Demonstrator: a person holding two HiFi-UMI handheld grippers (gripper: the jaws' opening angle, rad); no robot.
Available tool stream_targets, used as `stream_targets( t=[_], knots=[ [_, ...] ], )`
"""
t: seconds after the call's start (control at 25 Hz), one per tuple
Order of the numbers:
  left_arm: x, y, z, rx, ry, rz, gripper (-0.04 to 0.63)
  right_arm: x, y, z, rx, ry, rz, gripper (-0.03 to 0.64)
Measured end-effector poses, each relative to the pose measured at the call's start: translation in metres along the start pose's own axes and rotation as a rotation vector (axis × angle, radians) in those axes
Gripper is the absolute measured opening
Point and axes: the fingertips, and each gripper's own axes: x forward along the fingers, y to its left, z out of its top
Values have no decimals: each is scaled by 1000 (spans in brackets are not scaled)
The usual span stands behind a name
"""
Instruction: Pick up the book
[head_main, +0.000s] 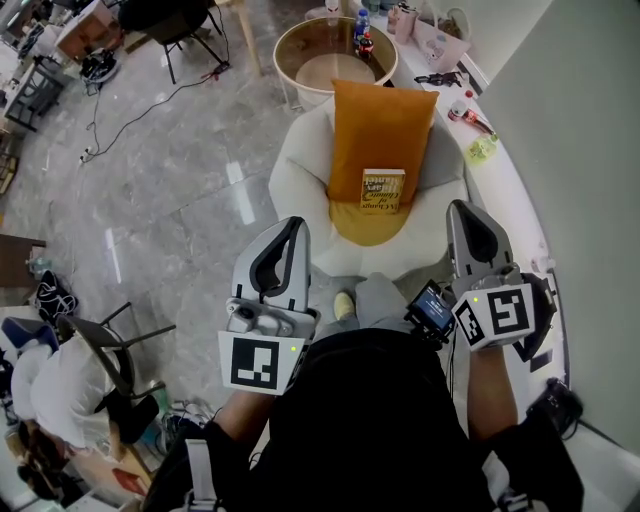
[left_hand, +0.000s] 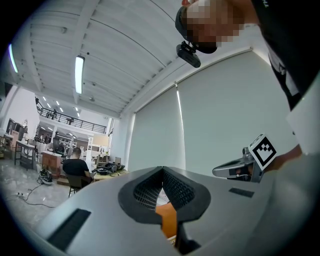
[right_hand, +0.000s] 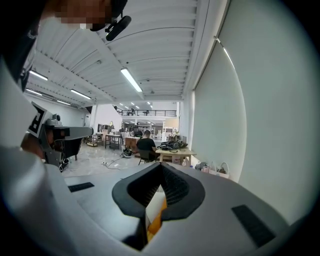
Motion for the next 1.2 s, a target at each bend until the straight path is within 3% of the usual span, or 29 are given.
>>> stream_targets(
  t=[0.4, 1.2],
  knots=[
    [16, 1, 4, 16, 1, 23, 11, 11, -16, 5, -9, -4, 10, 14],
    [129, -25, 2, 31, 38, 20, 11, 69, -114, -10, 25, 28, 43, 14]
  ],
)
